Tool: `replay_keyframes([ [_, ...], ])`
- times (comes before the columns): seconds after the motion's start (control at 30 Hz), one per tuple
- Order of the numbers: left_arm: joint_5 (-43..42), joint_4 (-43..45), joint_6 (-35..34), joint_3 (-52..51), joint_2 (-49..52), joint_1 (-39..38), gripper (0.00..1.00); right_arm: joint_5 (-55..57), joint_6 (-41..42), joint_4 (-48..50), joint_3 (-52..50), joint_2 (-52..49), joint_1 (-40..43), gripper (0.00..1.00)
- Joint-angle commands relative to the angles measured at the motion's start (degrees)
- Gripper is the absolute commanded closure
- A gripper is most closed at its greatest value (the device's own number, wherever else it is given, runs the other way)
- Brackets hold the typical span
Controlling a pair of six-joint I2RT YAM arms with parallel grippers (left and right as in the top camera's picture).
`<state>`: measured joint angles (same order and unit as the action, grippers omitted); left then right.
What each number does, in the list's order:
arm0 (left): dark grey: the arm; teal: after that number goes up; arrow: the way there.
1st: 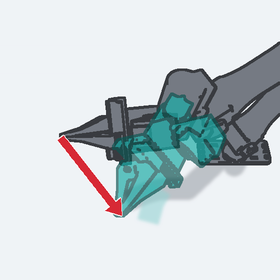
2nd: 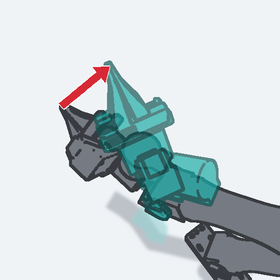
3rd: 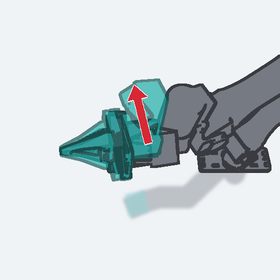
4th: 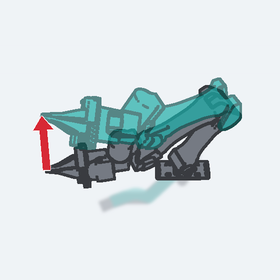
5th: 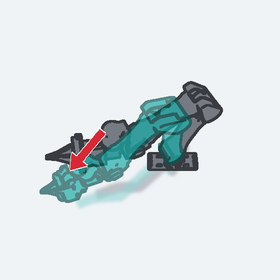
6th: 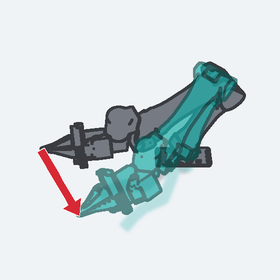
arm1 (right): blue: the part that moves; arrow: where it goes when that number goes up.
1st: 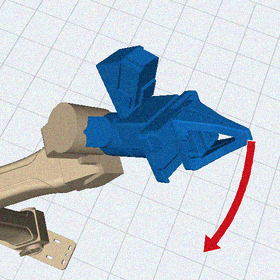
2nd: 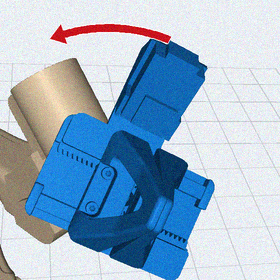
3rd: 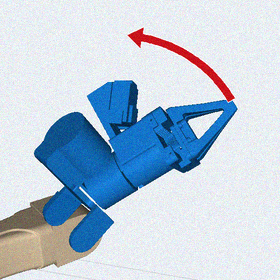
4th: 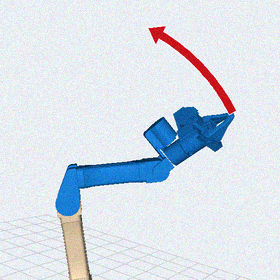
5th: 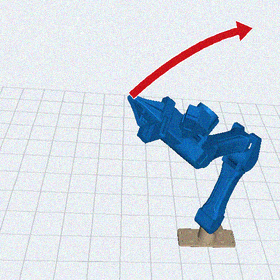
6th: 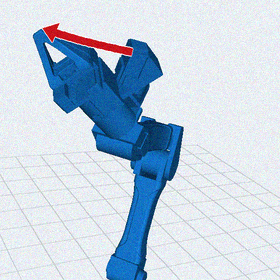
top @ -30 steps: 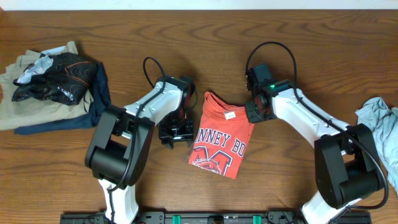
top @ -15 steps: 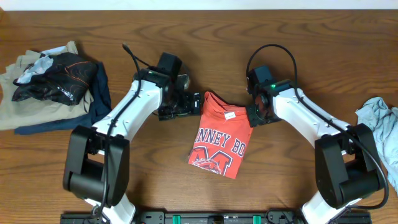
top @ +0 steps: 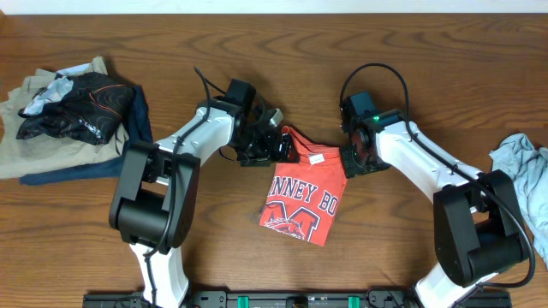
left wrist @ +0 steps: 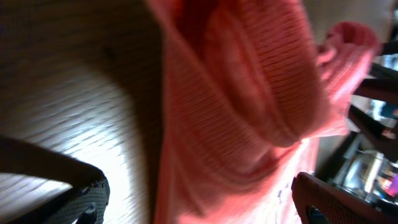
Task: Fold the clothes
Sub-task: 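Grasp the folded shirt's top corners with both grippers, then carry the folded red shirt left with the left gripper onto the clothes stack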
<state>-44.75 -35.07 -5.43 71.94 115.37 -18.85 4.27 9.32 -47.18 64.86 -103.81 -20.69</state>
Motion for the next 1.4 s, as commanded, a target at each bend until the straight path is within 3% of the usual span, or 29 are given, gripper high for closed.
replay_keyframes([
  [0.0, -1.40, 0.02, 1.79, 0.11, 4.11, -0.52, 0.06, -0.20, -0.63, -0.33, 0.22, -0.46, 0.37, 0.48],
  [0.1, -2.67, 0.04, 1.79, 0.11, 6.03, -1.97, 0.15, -0.09, -0.66, -0.57, 0.22, -0.46, 0.39, 0.49],
  [0.27, -2.14, 1.38, 1.81, 0.11, 6.36, -4.13, 0.46, 0.26, -0.63, -1.09, 0.22, -0.46, 0.44, 0.50],
  [0.3, -2.14, 2.01, 1.79, 0.11, 6.36, -4.22, 0.55, 0.26, -0.63, -1.22, 0.22, -0.46, 0.44, 0.50],
  [0.4, -2.14, 3.13, 1.79, 0.17, 6.34, -3.91, 0.94, 1.36, -0.59, -1.95, 0.24, -0.44, 0.57, 0.55],
  [0.57, -1.09, 2.99, 1.77, 0.28, 5.57, -2.01, 0.94, 5.14, 0.50, -3.39, 0.28, 1.01, 2.36, 0.56],
  [0.77, 12.50, 0.68, 1.75, 0.31, -1.77, 2.56, 0.94, 5.20, 0.48, -3.58, 0.28, 5.62, 7.21, 0.55],
  [1.07, 34.40, 2.51, 0.48, 0.31, -20.87, 15.02, 0.94, 5.18, 0.46, -5.88, 0.28, 12.39, 12.48, 0.55],
  [1.37, 42.91, 9.66, 0.48, 0.31, -30.16, 27.41, 0.94, 5.16, 0.50, -7.06, 0.28, 13.18, 13.14, 0.55],
])
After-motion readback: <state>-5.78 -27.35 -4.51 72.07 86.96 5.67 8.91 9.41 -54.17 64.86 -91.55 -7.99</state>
